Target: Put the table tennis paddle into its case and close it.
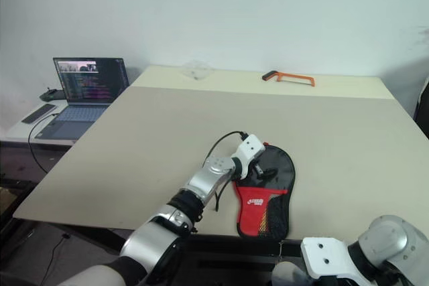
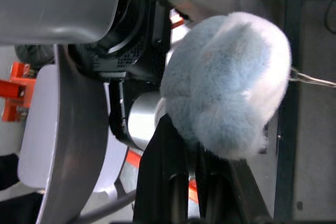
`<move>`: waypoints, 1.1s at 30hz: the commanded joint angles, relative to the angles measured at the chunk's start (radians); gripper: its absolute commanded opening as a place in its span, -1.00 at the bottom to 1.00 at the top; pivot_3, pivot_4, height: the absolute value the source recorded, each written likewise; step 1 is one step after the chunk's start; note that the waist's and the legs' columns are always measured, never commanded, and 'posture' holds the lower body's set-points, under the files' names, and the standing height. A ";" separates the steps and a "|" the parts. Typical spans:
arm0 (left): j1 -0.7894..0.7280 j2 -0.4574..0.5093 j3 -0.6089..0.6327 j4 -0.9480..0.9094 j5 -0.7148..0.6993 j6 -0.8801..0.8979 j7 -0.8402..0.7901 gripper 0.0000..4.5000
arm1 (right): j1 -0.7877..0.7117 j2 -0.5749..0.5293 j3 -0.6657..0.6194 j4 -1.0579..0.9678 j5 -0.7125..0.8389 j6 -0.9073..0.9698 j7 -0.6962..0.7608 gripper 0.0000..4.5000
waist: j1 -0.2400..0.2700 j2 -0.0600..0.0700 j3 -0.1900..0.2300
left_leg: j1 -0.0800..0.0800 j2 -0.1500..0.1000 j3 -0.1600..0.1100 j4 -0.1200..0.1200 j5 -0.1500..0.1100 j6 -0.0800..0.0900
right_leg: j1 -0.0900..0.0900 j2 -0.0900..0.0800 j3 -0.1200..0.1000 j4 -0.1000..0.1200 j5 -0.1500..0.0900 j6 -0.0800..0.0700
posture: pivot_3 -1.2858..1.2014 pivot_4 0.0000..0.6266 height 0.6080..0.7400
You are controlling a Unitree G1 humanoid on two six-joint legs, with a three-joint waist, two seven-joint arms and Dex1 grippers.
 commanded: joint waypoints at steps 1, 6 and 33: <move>0.056 0.001 -0.054 0.120 0.064 0.034 -0.006 1.00 | -0.123 0.022 -0.057 0.096 0.037 0.010 -0.025 -1.00 | 0.000 0.000 0.000 | 0.000 0.000 0.000 0.000 0.000 0.000 | 0.000 -0.001 0.000 0.000 0.000 0.000 | 0.03 -0.52 1.00; 0.061 0.006 -0.041 0.087 0.040 0.008 -0.045 1.00 | -0.295 0.082 0.033 0.257 -0.049 -0.015 -0.102 -1.00 | 0.000 -0.001 0.000 | 0.000 0.000 0.000 0.000 0.000 0.000 | 0.000 -0.002 -0.002 0.000 0.000 0.000 | 0.03 -0.52 1.00; 0.110 0.679 0.238 -0.537 -0.347 0.148 -0.759 1.00 | -0.320 0.035 -0.458 0.590 0.071 0.006 0.044 0.99 | -0.007 0.007 0.025 | -0.024 0.001 0.001 0.001 0.003 -0.001 | -0.027 0.002 0.000 0.004 0.001 -0.014 | 0.03 -0.52 1.00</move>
